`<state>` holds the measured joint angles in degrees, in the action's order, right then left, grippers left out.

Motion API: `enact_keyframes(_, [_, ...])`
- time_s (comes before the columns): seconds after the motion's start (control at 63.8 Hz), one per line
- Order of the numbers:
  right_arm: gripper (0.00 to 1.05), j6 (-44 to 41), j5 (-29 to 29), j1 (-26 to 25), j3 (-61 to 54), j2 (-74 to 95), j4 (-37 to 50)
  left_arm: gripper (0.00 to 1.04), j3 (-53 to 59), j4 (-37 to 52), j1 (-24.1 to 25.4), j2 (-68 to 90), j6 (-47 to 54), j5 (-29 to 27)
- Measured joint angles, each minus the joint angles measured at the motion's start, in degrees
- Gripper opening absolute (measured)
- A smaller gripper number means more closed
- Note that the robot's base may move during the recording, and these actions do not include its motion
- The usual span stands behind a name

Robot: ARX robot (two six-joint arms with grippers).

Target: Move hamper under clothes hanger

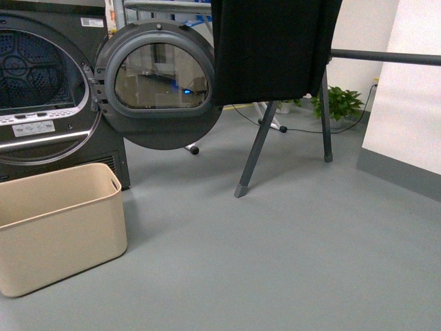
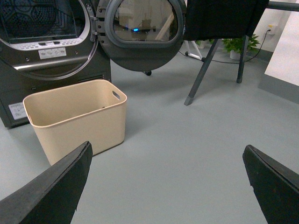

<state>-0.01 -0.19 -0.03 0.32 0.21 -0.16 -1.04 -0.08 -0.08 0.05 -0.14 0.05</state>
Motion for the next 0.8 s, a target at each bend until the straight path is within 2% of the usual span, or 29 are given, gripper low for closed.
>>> enact_keyframes(0.799, [0.97, 0.0, 0.24, 0.02, 0.0, 0.0, 0.04, 0.98, 0.0, 0.0, 0.0, -0.02, 0.0, -0.04])
